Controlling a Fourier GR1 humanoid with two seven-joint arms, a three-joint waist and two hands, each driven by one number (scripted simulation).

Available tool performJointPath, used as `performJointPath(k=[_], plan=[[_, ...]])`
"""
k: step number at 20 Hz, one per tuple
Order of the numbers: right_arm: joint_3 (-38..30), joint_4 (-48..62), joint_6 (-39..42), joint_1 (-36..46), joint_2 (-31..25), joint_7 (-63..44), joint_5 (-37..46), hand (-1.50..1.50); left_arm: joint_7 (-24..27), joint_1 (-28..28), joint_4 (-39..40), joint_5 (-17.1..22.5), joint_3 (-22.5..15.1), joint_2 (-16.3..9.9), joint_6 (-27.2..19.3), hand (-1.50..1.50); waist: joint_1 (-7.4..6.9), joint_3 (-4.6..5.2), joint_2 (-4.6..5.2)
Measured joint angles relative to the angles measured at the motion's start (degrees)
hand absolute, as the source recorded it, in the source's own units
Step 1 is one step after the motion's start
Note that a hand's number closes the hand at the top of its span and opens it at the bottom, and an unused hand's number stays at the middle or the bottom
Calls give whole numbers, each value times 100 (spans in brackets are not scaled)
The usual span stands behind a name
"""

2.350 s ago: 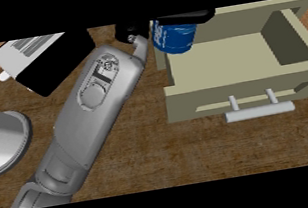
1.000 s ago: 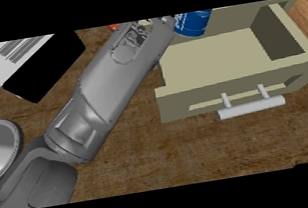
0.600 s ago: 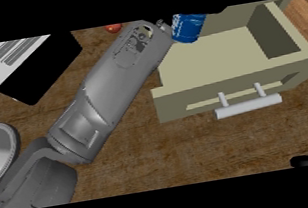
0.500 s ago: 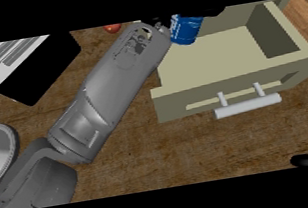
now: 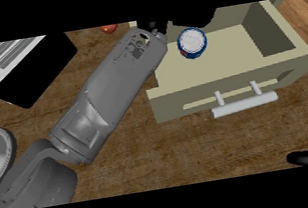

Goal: Pick up the can, place it into the drawer and close the drawer

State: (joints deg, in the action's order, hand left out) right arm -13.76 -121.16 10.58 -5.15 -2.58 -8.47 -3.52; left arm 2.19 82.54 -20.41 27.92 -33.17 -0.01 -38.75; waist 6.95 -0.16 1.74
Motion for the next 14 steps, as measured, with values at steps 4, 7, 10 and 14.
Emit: performJointPath(k=[4,7,10,14], plan=[[74,-45,23,-73,29,25,50,-150,69,-58,56,104,-82,0,-222,-150,46,0,9],[72,-49,21,-24,15,9,33,-150,80,-93,15,199,-162,0,-358,-150,56,-1,9],[59,-62,29,24,-21,-24,12,-150,160,-154,5,291,-211,1,-476,-150,77,0,17],[113,-313,9,-24,-92,40,278,-150,243,-174,-7,451,-191,0,-534,-150,64,4,7]])
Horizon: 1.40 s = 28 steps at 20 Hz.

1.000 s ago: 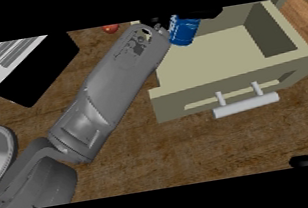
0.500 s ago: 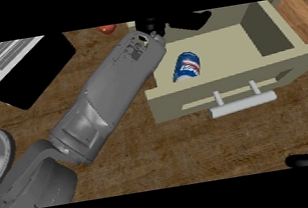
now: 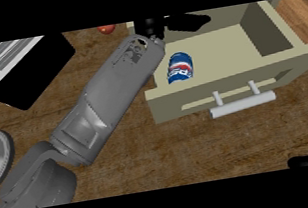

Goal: Pick up the can, place it into the drawer and close the drawer

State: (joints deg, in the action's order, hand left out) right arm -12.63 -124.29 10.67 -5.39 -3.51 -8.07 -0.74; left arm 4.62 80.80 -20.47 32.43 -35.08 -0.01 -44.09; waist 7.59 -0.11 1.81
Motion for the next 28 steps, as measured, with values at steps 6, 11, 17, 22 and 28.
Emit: performJointPath(k=[6,11,17,22,28], plan=[[75,-213,92,-32,-338,372,706,-150,78,-85,-179,286,2,1,-113,-150,-39,1,-13],[240,-298,144,111,-592,514,1266,-150,70,26,-351,557,38,1,-167,-150,-144,3,-36],[626,-156,-8,379,-845,636,2447,-150,219,73,-507,754,26,1,-387,-150,-324,6,-61],[1094,247,-239,466,-1016,843,3645,-150,259,178,-429,771,55,1,-382,-150,-474,6,-87],[1646,1101,-576,827,-1070,818,4942,-150,11,294,-520,715,71,1,-408,-150,-684,9,-139]])
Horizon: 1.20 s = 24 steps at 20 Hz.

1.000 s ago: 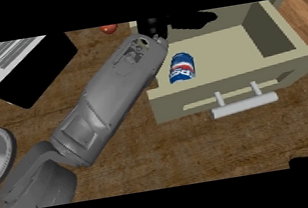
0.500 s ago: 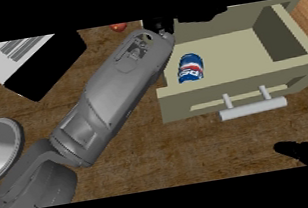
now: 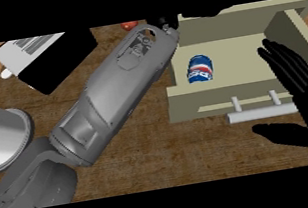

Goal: Pick up the can, place it into the drawer and close the drawer

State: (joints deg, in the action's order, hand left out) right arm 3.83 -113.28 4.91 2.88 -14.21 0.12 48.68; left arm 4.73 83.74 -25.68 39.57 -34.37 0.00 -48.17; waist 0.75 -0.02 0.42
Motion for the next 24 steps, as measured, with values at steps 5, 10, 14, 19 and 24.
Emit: performJointPath(k=[5,10,14,19,24], plan=[[222,1059,-580,304,148,42,821,-150,-219,-102,-257,-130,35,-217,70,-150,-129,0,-30],[140,2139,-1393,581,426,291,1099,-150,-563,-344,-757,-341,-12,-577,45,-150,-192,5,-58],[-62,2810,-1738,981,463,409,1191,-150,-957,-661,-1443,-500,-133,-1010,74,-150,-266,52,-120],[-264,3752,-2261,1537,470,601,1413,-150,-1347,-907,-2069,-636,-162,-1463,101,-150,-305,100,-153],[-439,4627,-2821,2060,464,658,1749,-150,-1653,-1174,-2595,-725,-190,-1824,164,-150,-348,124,-163]])
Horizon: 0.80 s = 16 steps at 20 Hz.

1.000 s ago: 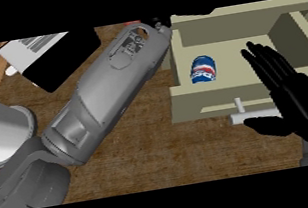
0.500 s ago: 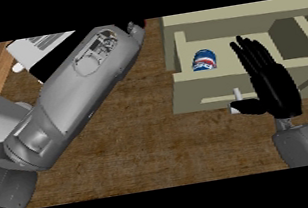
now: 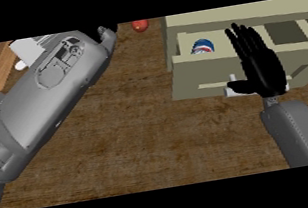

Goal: Pick up the can, place it into the drawer and close the drawer

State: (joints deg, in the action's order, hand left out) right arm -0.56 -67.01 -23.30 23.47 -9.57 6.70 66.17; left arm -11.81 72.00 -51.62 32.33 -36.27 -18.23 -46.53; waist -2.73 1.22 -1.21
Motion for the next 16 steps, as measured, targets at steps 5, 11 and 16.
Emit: performJointPath(k=[5,11,16], plan=[[-256,946,-482,660,-28,-39,225,-150,-248,-315,-526,-69,-8,-309,32,-150,-52,-16,26],[-620,2220,-1113,1572,-38,-109,351,-150,-495,-625,-1047,-143,35,-684,139,-150,-87,-51,87],[-889,3246,-1498,2279,-100,-61,349,-150,-510,-1014,-1461,-240,46,-817,148,-150,-121,-86,154]])
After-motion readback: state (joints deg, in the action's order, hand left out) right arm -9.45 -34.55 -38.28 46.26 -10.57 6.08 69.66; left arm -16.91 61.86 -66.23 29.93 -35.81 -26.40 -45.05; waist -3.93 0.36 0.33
